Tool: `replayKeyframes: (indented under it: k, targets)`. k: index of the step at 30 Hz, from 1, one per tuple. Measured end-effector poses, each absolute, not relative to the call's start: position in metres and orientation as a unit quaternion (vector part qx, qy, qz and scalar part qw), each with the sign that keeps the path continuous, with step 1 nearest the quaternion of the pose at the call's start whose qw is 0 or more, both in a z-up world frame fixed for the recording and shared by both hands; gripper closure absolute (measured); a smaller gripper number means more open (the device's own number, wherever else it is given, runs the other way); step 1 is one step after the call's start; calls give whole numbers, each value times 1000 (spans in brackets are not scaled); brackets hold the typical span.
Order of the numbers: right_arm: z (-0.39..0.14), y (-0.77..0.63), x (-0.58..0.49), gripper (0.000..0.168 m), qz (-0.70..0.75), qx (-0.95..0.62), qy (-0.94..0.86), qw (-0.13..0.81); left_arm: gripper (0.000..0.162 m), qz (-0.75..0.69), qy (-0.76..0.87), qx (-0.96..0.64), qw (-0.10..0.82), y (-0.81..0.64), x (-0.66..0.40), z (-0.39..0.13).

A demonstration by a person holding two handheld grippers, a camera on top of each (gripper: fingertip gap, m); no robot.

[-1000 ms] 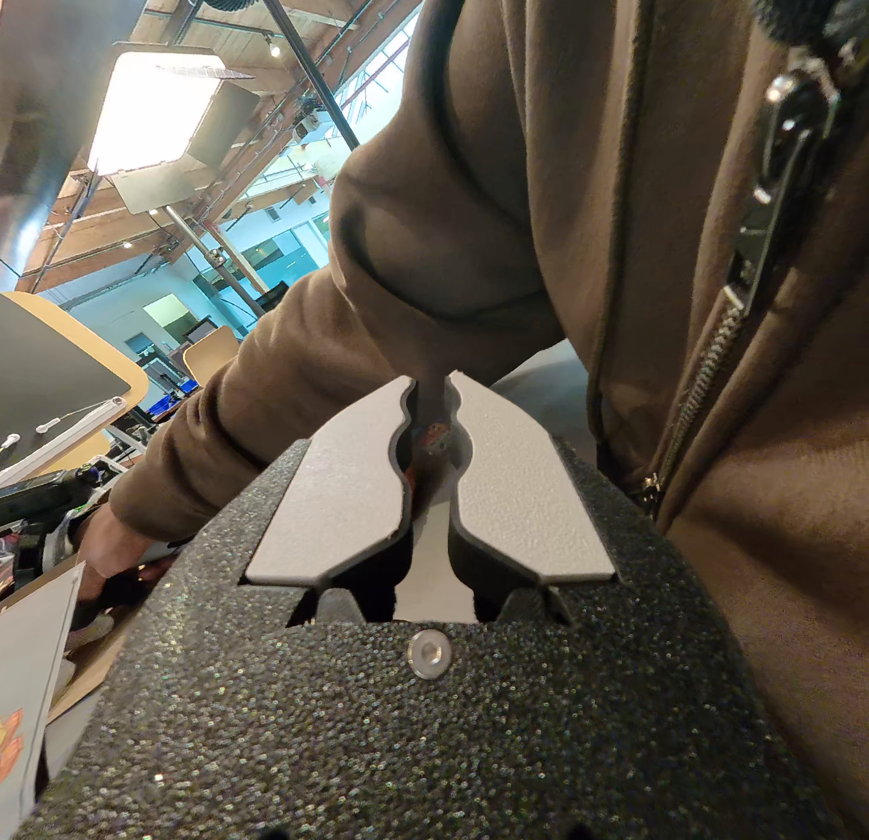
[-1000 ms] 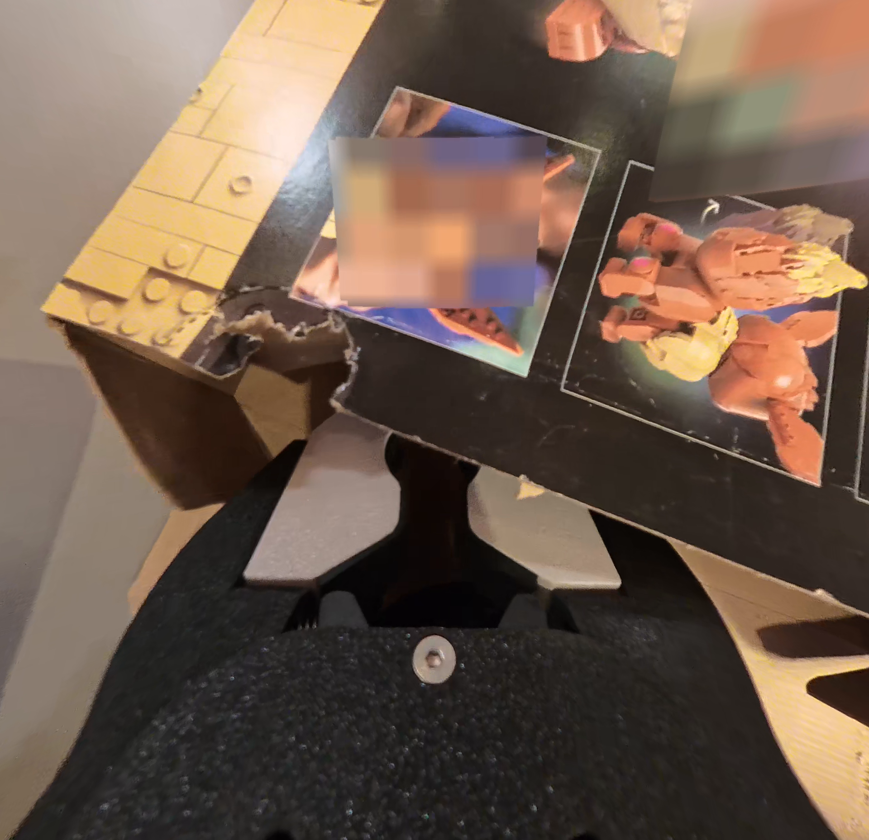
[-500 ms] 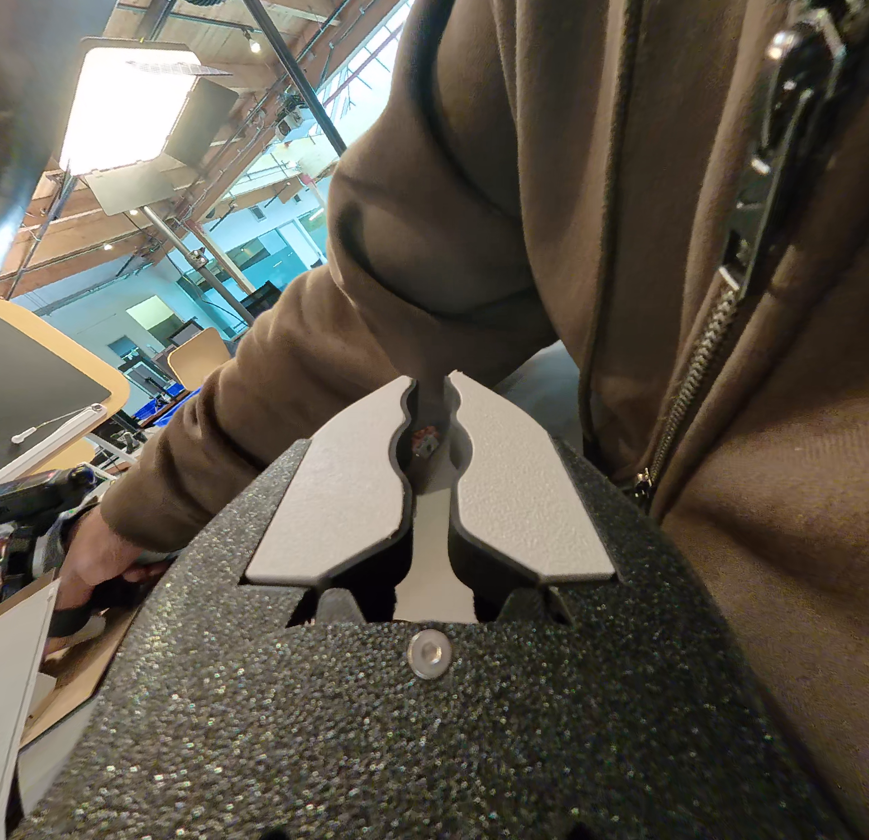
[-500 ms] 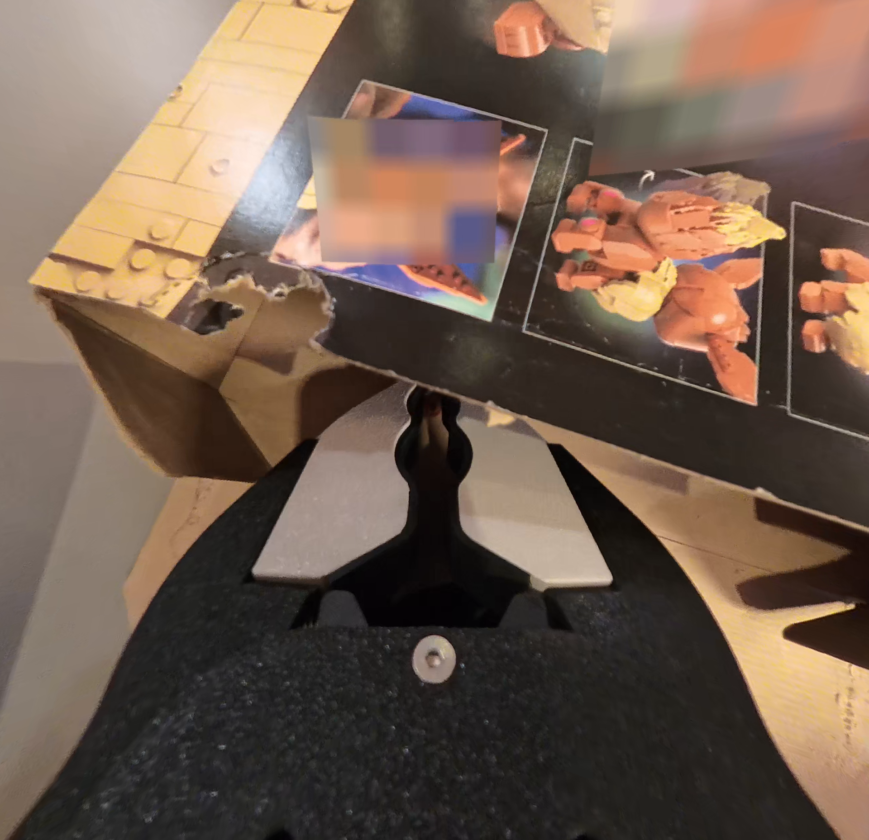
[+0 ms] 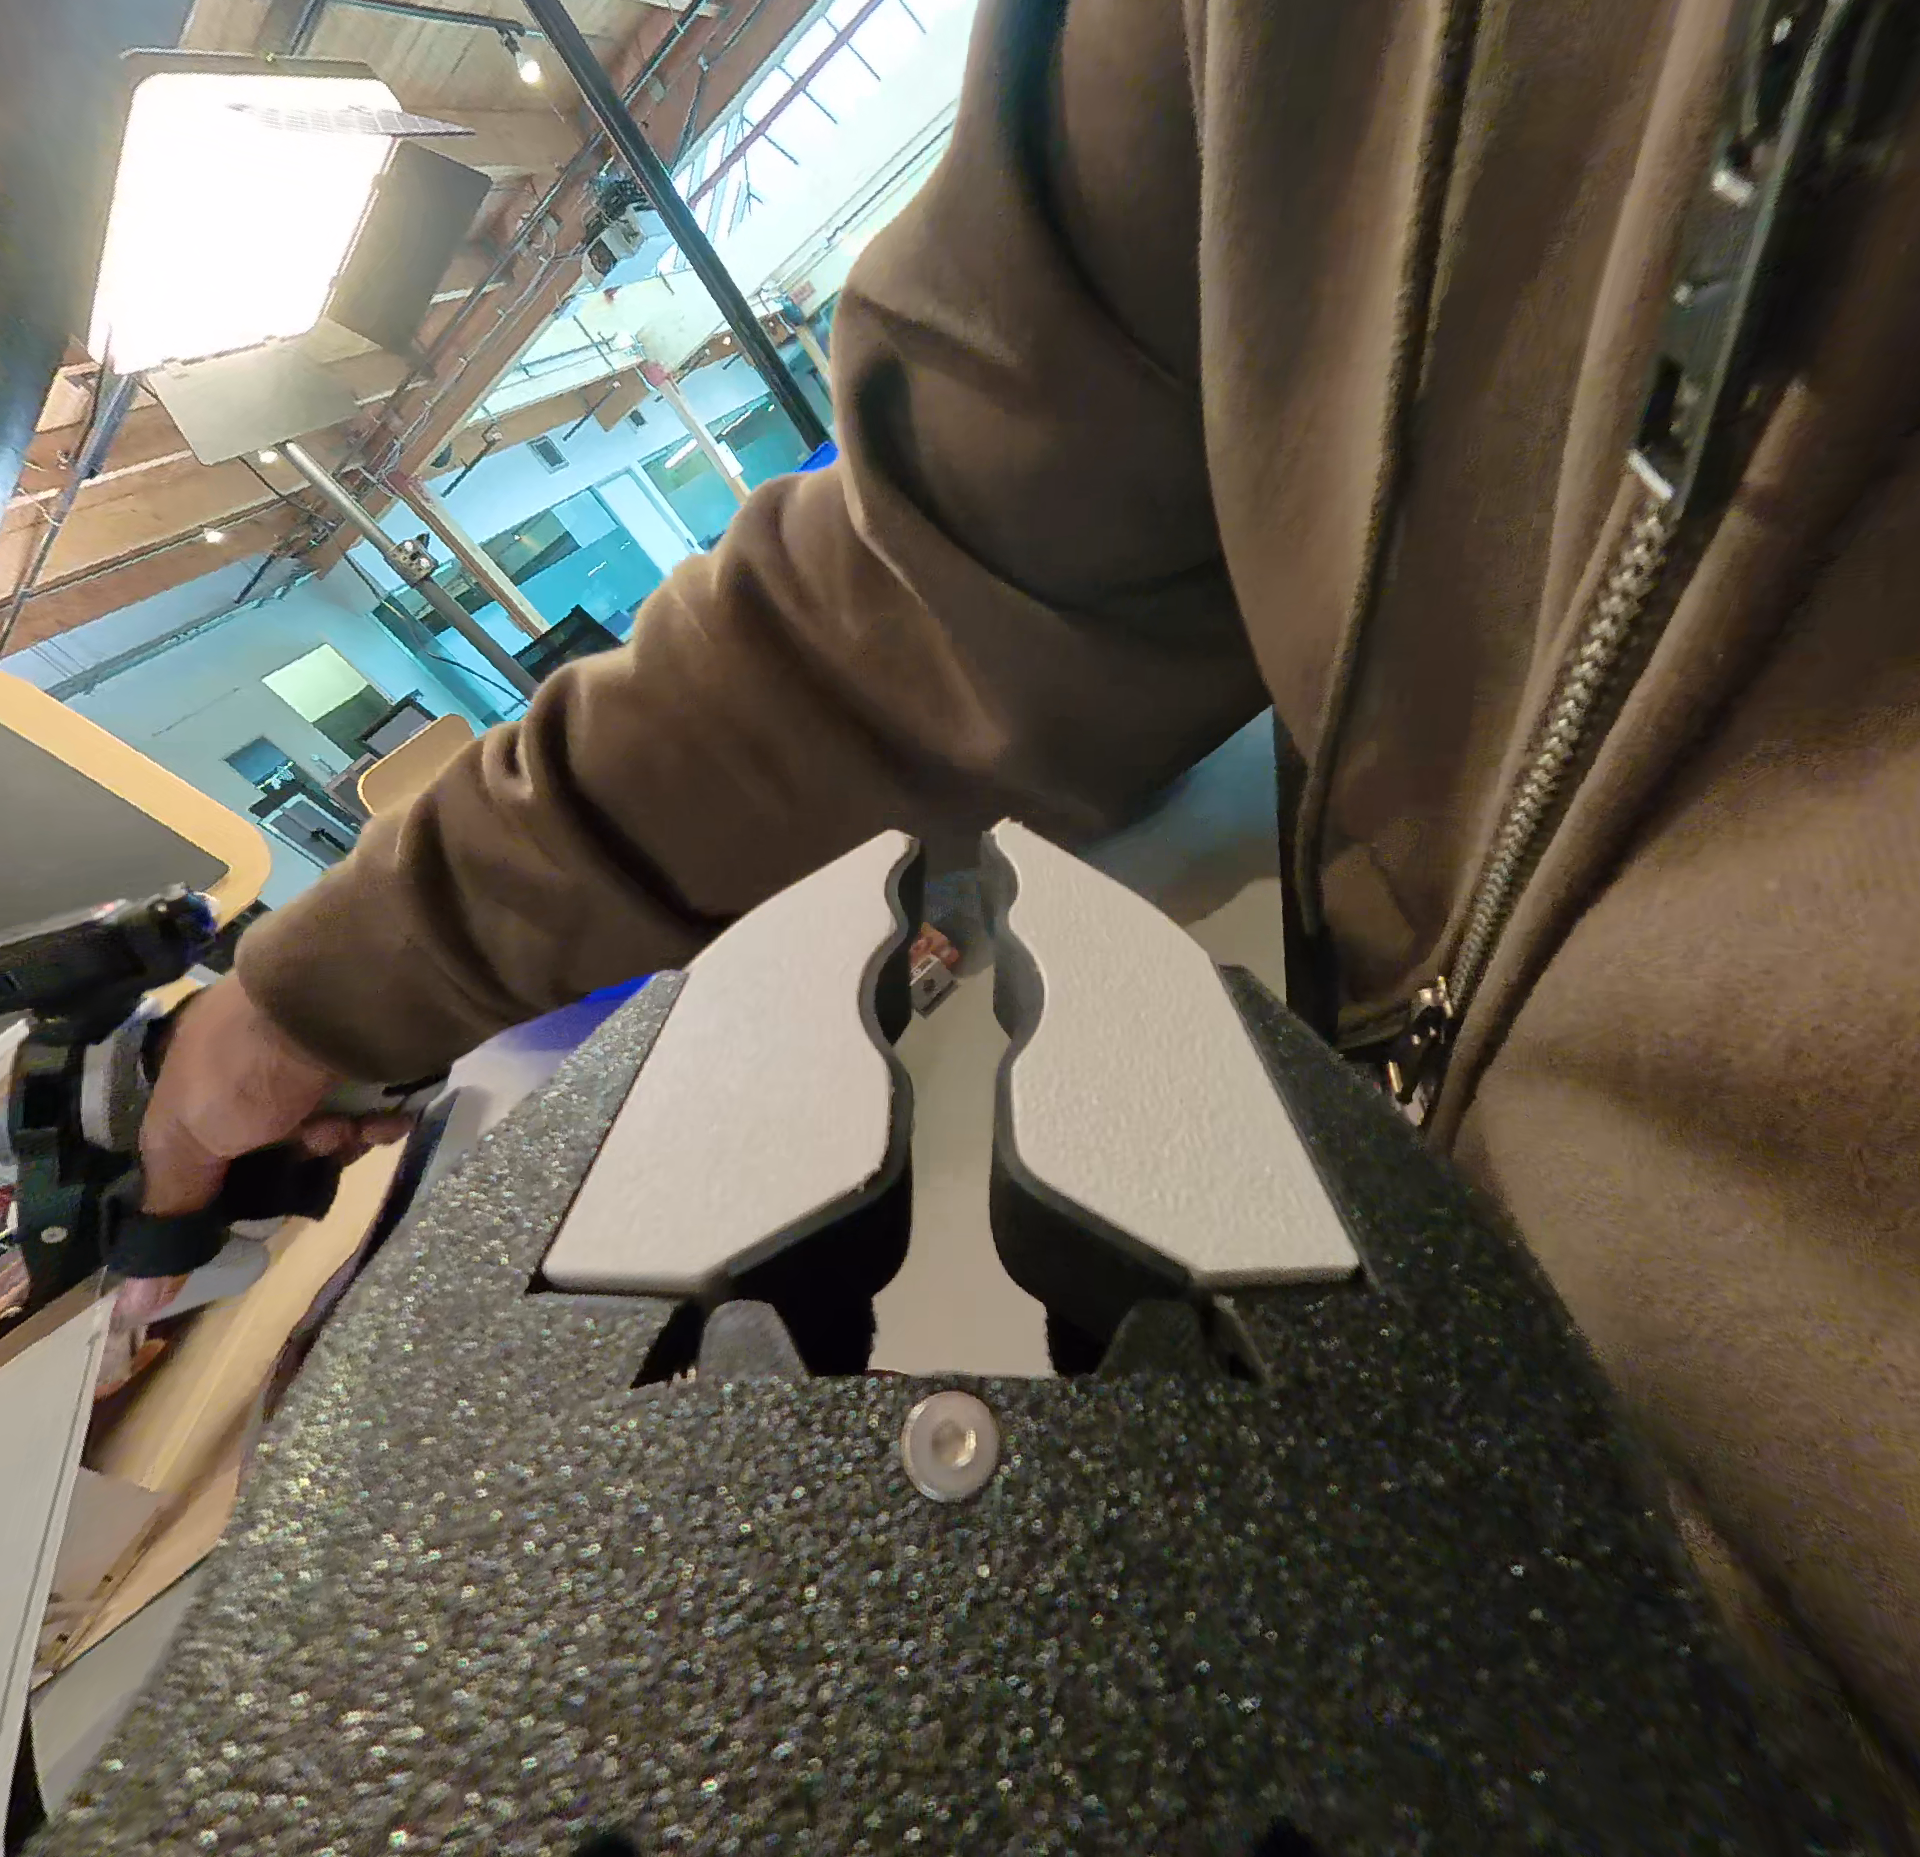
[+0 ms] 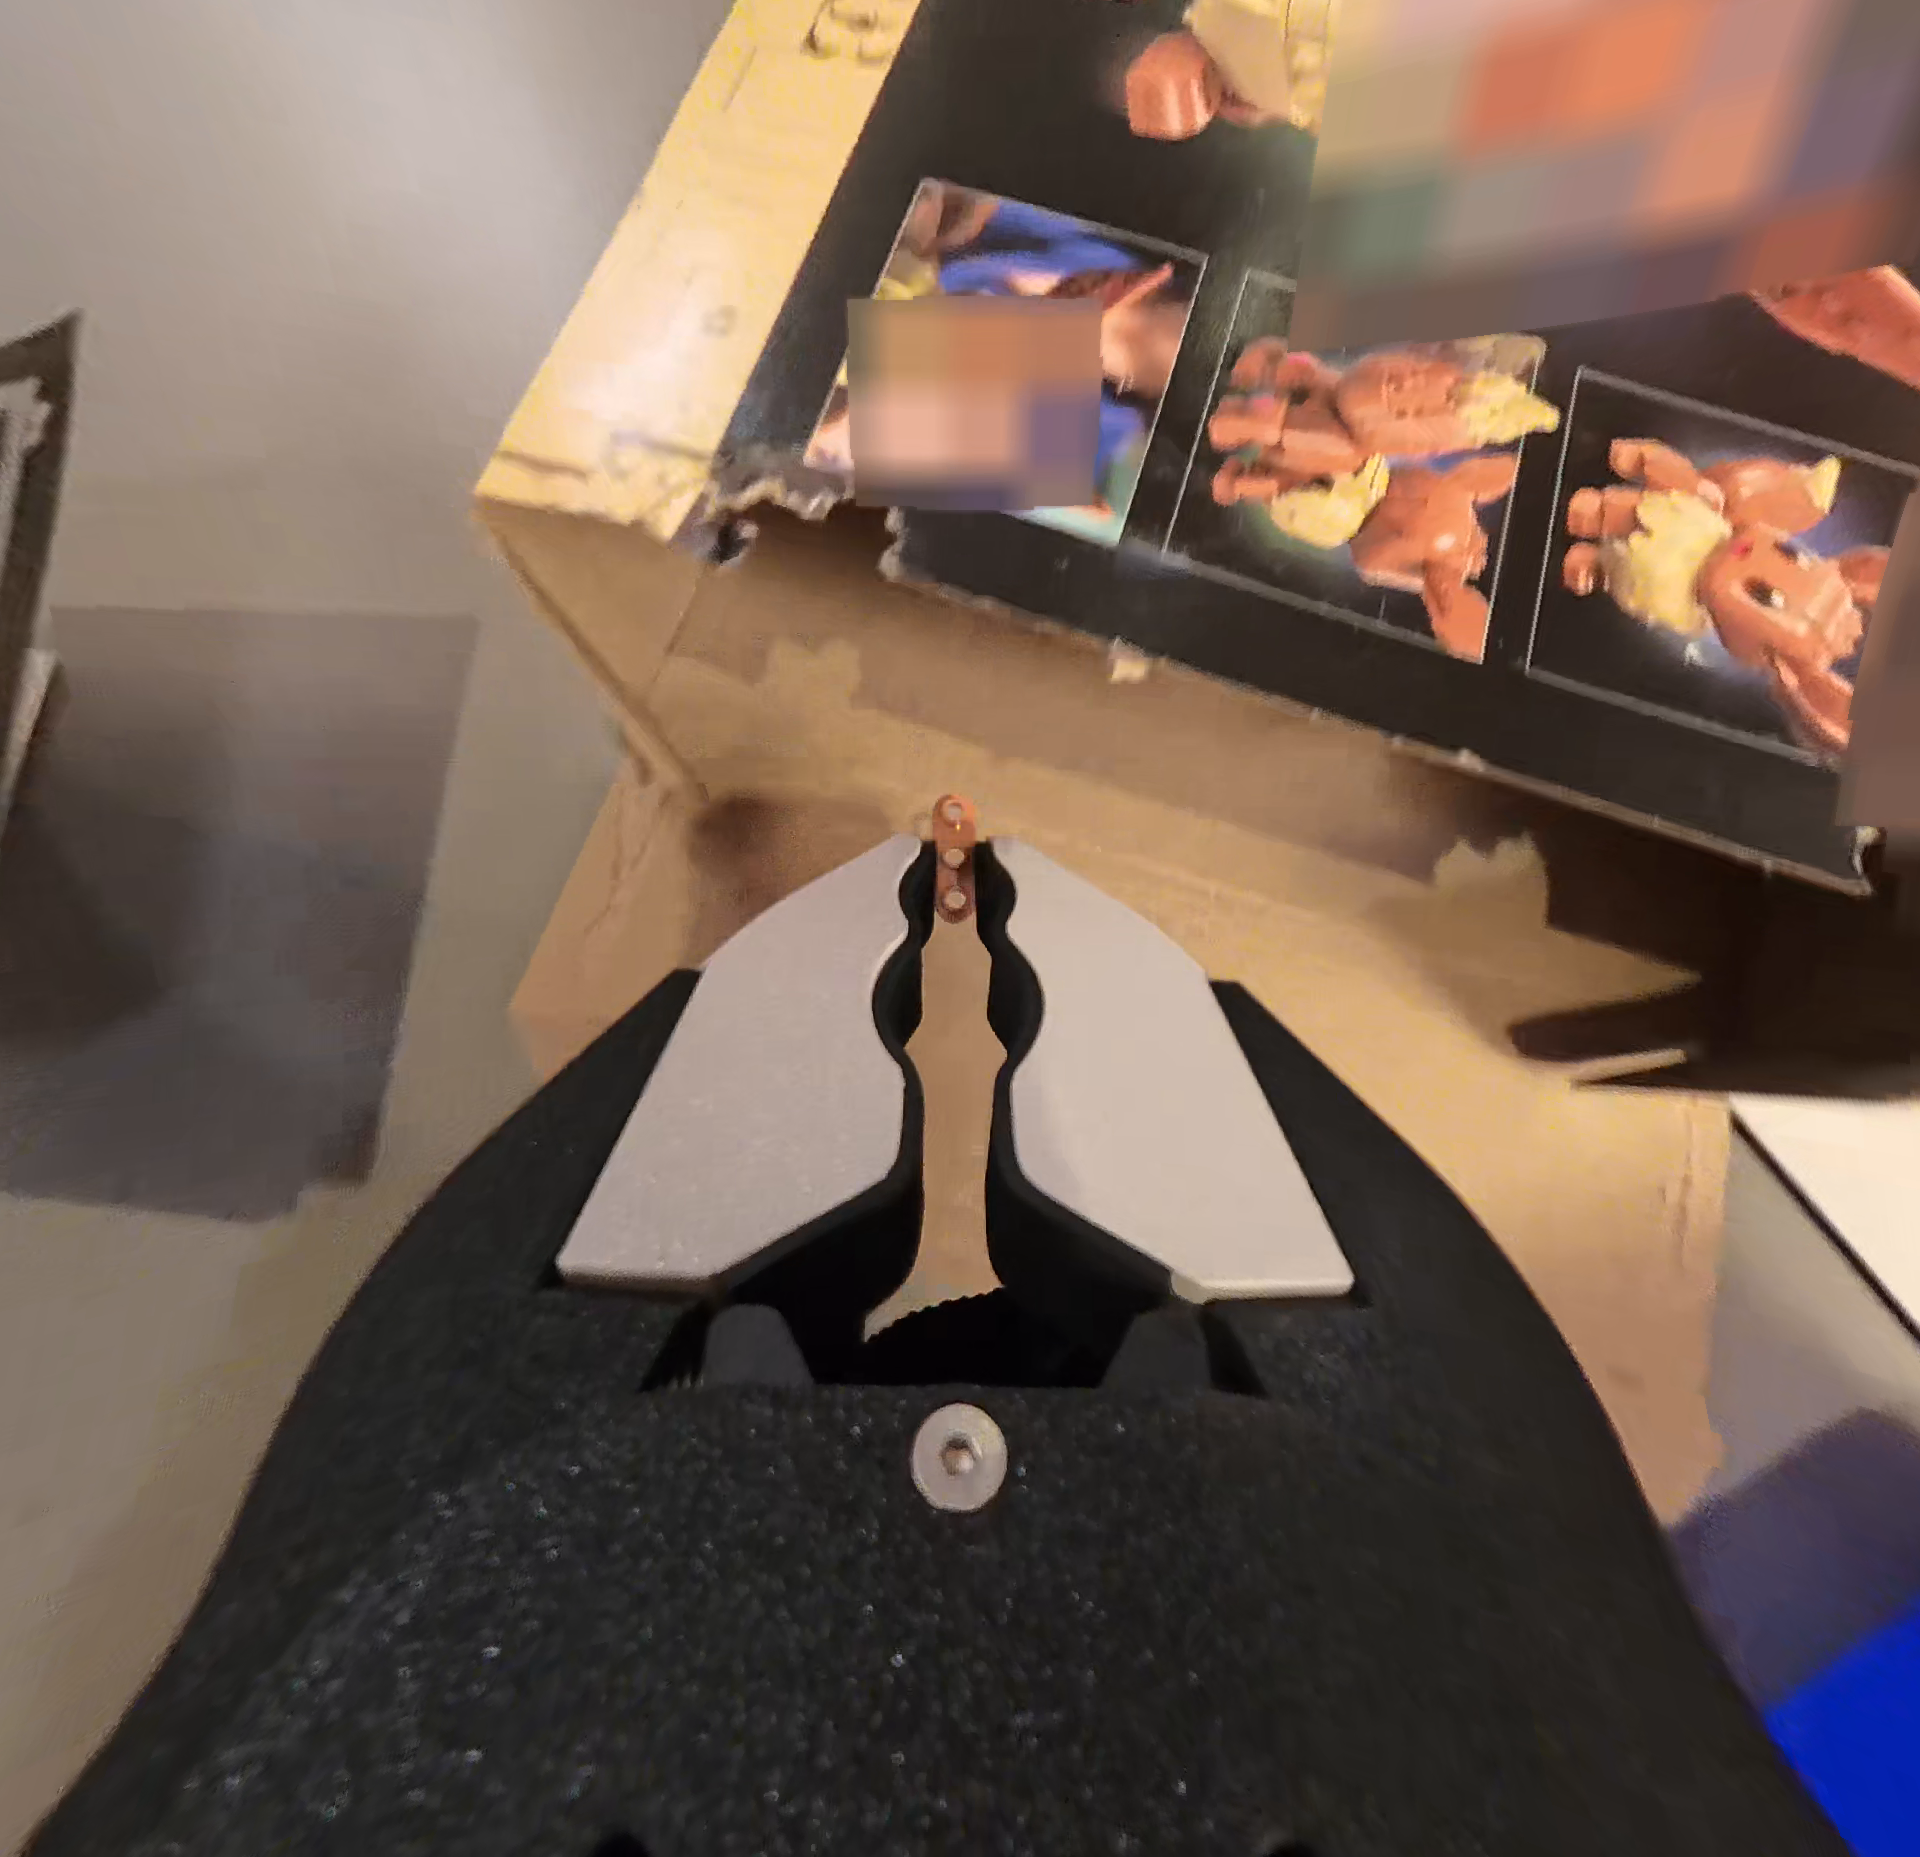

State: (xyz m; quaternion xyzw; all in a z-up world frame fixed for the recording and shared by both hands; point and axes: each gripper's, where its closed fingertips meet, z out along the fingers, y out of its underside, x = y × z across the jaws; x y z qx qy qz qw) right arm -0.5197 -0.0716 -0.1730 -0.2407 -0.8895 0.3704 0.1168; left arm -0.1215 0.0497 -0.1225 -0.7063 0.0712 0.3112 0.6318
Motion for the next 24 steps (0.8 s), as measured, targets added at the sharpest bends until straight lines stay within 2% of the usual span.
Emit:
replayKeyframes:
  k: [5, 9, 13, 18, 20, 24]
  targets:
    - [-136, -60, -462, 162, 386, -233, -885, 114, 152, 315, 72, -705, 631, 49, -121, -122]
    - [-85, -27, -424, 162, 424, -209, -861, 188, 151, 319, 72, -707, 627, 50, -122, -123]
    - [-55, 76, -431, 162, 388, -249, -828, 318, 151, 327, 74, -710, 619, 51, -122, -125]
    - [-81, 182, -444, 161, 371, -351, -809, 292, 152, 314, 76, -716, 619, 59, -123, -126]
    - [-100, 198, -445, 151, 364, -370, -809, 275, 152, 307, 78, -721, 617, 64, -123, -127]
    - [-114, 209, -435, 144, 373, -369, -811, 259, 151, 307, 76, -731, 604, 71, -130, -129]
